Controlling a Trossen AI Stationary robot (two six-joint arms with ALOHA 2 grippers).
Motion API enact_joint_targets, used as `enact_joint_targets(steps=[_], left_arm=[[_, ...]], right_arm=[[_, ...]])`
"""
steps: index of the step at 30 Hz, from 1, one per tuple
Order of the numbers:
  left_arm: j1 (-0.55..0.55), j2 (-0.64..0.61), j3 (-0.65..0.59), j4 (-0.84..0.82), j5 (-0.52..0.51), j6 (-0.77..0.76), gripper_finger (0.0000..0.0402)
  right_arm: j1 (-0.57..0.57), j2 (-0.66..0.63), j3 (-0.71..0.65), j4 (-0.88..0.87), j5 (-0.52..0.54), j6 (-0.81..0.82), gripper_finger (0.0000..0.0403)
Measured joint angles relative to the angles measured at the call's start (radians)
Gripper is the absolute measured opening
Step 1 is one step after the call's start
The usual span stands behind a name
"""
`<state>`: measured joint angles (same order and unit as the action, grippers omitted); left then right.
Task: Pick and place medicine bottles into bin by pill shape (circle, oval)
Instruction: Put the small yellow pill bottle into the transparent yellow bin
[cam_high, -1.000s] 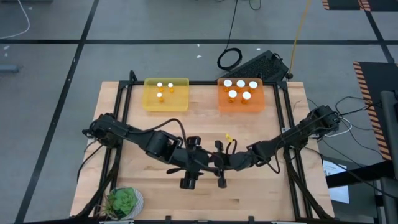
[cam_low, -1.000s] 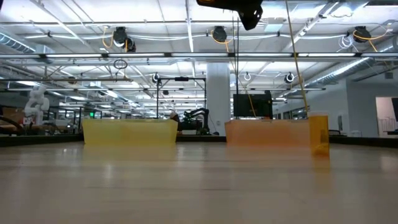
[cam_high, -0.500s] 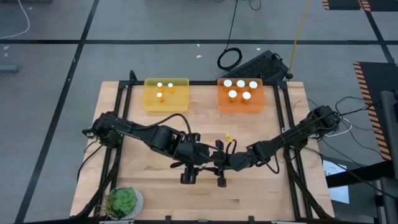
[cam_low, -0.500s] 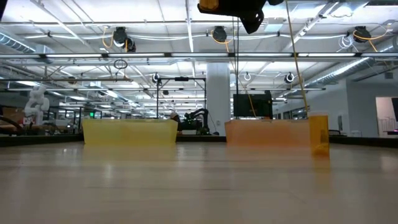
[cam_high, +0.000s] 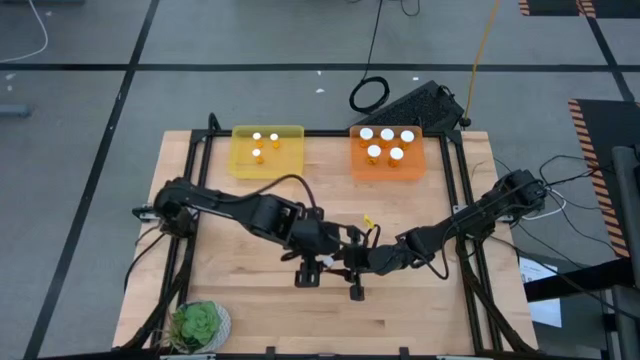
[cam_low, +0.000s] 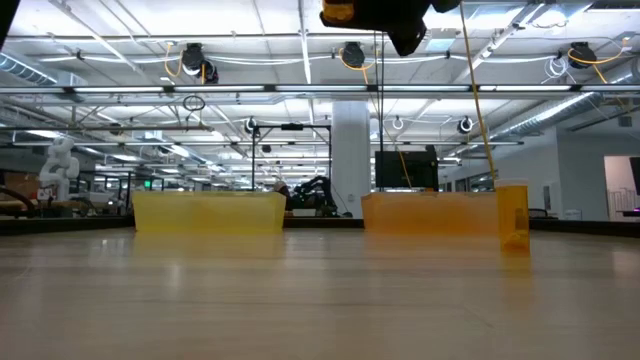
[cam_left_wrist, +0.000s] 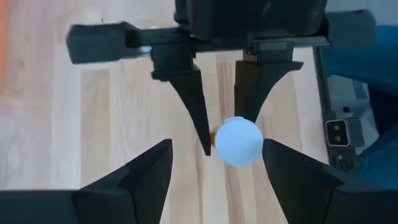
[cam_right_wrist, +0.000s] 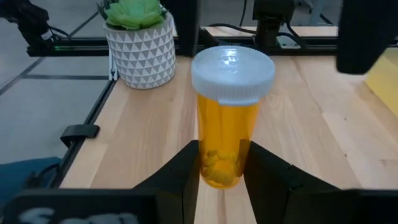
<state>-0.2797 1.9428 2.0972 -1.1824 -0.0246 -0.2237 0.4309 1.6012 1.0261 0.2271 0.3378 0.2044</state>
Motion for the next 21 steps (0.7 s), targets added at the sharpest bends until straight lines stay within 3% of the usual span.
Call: enact_joint_targets(steps=[16,21], left_arm=[[-0.013,0.038,-0.001,0.014,-0.029,0.02,0.0253],[-0.016,0.038,-0.001,0.013,-0.029,0.02,0.0218]], right_arm=[[-0.006,0.0,-0.001,-0.018,0.005,0.012,0.0102],[-0.006,0.0,-0.001,-0.016,0.005,0.019,0.0102]])
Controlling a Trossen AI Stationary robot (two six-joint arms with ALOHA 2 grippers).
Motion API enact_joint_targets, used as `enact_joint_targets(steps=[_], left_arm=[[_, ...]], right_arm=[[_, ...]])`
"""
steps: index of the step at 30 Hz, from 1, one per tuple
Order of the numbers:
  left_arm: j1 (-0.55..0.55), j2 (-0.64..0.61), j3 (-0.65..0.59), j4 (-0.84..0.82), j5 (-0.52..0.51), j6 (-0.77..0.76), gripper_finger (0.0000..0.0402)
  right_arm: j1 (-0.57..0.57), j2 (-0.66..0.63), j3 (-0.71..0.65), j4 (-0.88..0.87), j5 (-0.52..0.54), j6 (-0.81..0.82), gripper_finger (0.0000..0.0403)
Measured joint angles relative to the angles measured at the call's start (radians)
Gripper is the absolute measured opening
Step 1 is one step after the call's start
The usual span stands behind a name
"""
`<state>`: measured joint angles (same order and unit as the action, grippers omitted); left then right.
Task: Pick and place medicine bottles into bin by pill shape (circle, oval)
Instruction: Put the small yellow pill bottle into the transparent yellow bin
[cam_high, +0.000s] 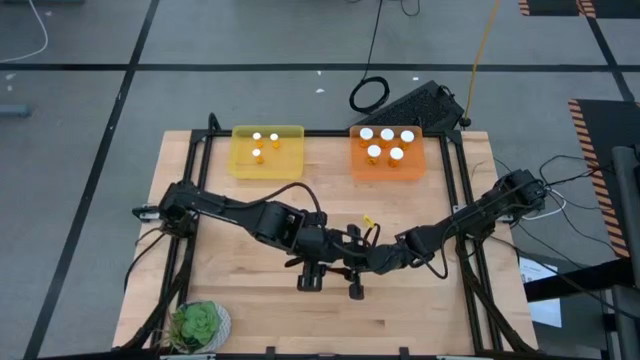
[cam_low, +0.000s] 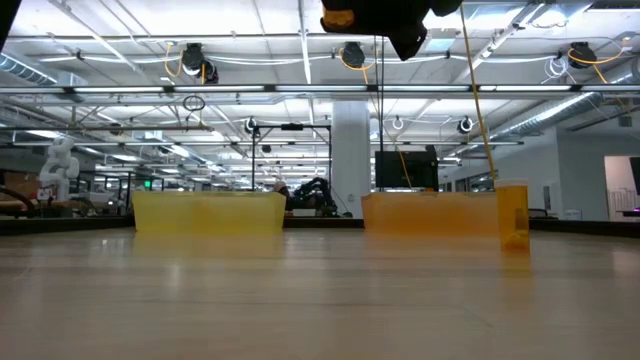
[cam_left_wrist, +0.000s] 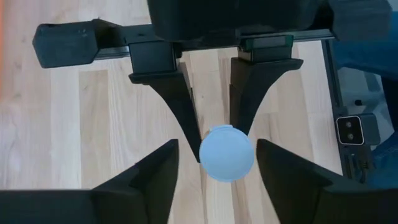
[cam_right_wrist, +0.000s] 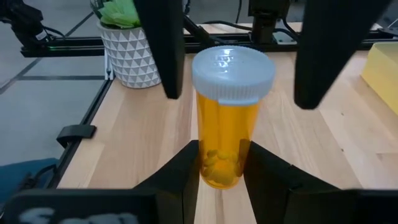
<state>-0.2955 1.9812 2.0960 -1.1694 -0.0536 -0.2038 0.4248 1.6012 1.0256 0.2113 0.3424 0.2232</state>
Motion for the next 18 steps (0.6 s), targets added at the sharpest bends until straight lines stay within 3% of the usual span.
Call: enact_joint_targets(steps=[7,18], left_arm=[[0.0,0.0,0.0,0.001,0.0,0.0,0.016],[-0.002,0.0,0.0,0.003,-0.014,0.004,0.0128]], right_arm=[[0.0,0.0,0.0,0.0,0.001,0.0,0.0102],[0.0,0.0,0.0,0.0,0.002,0.0,0.0102]])
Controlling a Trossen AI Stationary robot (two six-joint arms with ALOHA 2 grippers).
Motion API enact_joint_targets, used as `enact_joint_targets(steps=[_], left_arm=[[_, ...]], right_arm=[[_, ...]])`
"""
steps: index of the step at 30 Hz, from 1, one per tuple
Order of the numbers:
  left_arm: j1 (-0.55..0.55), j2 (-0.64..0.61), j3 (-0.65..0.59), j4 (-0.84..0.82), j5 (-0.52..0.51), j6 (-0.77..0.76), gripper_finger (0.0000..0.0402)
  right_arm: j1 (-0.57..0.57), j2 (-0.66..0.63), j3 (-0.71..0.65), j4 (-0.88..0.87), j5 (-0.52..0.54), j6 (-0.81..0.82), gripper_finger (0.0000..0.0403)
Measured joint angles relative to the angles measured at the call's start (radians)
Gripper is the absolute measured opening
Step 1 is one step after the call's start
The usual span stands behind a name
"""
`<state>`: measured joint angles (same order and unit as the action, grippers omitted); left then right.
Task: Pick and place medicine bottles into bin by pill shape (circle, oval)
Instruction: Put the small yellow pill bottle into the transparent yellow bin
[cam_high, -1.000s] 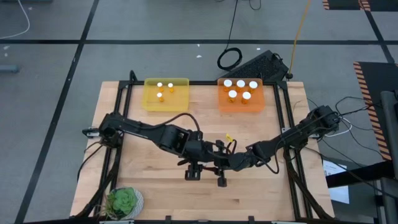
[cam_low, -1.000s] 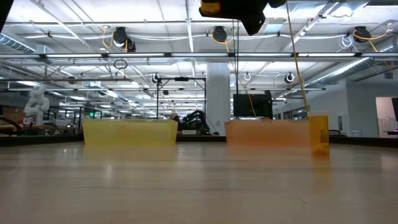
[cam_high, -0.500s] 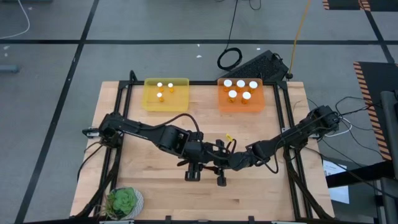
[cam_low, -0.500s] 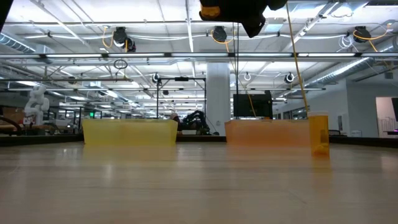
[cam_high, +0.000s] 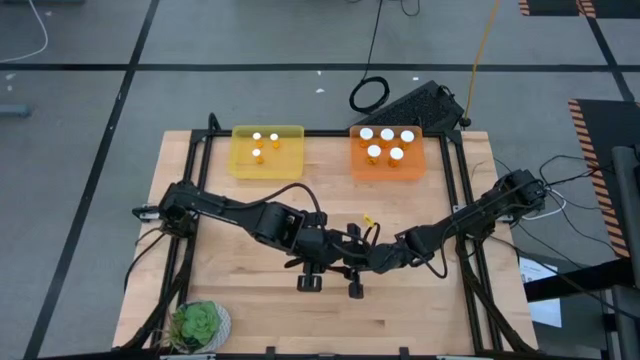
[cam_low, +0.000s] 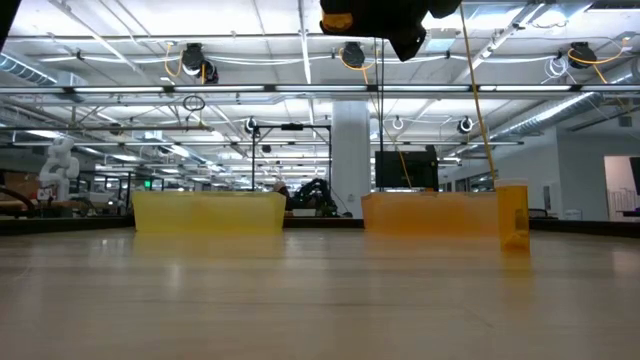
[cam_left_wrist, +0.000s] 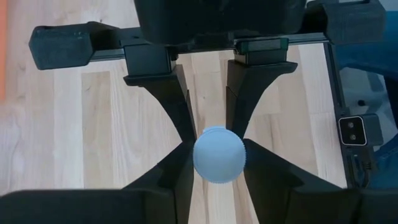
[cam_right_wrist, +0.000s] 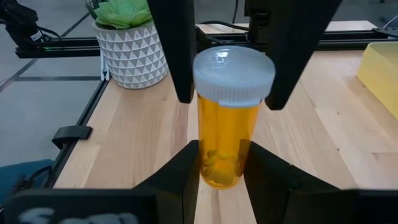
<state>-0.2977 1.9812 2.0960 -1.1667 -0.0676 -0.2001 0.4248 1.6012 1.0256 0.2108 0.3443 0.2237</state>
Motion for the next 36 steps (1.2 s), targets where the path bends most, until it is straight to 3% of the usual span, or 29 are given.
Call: enact_joint_targets(steps=[14,28,36], left_arm=[[-0.005,0.0,0.0,0.001,-0.012,0.003,0.0126],[-0.017,-0.011,0.0,-0.045,-0.023,-0.004,0.0125],[-0.017,-0.057,0.003,-0.149,-0.07,0.008,0.0125]], right_arm=[[0.0,0.0,0.0,0.0,0.012,-0.001,0.0116],[0.001,0.0,0.0,-0.039,0.059,-0.003,0.03],[0.008,-0.1,-0.009,-0.213,0.077,-0.022,0.0338]])
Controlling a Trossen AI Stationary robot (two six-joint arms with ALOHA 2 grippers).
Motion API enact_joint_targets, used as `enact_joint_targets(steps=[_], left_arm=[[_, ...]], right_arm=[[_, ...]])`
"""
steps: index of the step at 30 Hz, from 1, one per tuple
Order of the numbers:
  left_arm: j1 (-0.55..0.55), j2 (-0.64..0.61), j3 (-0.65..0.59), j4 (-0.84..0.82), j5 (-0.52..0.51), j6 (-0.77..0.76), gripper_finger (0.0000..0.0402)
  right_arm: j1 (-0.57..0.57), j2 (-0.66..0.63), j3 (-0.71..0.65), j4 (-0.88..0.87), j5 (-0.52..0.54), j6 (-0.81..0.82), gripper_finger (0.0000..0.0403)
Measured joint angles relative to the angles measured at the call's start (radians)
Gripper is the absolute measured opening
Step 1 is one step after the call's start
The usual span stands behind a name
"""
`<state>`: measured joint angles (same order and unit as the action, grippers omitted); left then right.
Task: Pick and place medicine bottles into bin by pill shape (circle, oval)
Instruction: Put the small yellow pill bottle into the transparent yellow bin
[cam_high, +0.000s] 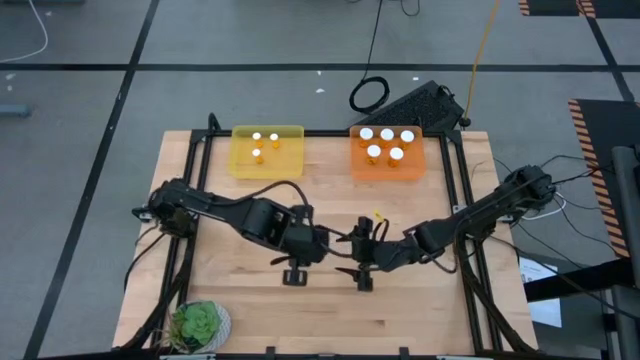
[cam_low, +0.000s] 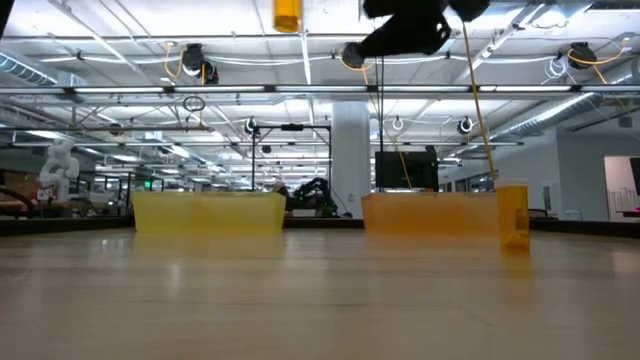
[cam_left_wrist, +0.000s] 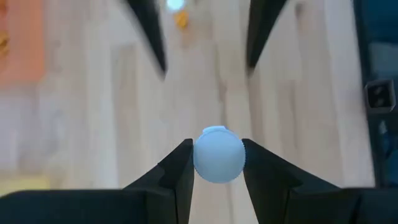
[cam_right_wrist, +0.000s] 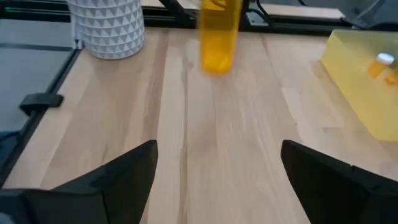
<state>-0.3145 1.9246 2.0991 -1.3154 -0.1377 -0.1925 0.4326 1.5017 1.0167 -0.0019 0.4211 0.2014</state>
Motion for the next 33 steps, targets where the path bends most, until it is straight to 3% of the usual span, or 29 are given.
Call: enact_joint_targets(steps=[8,18,24,33], left_arm=[[0.059,-0.118,0.0,-0.106,-0.032,0.036,0.0125],[0.205,-0.342,0.0,-0.187,-0.096,0.098,0.0125],[0.348,-0.437,0.001,-0.188,-0.135,0.112,0.0125],[0.58,-0.44,0.001,-0.218,-0.12,0.213,0.0125]], right_arm=[[0.0,-0.193,-0.106,-0.065,-0.005,-0.137,0.0338],[-0.044,-0.386,-0.254,-0.006,-0.005,-0.32,0.0338],[-0.084,-0.432,-0.296,0.064,-0.006,-0.427,0.0338],[-0.147,-0.435,-0.296,0.058,-0.031,-0.459,0.0338]])
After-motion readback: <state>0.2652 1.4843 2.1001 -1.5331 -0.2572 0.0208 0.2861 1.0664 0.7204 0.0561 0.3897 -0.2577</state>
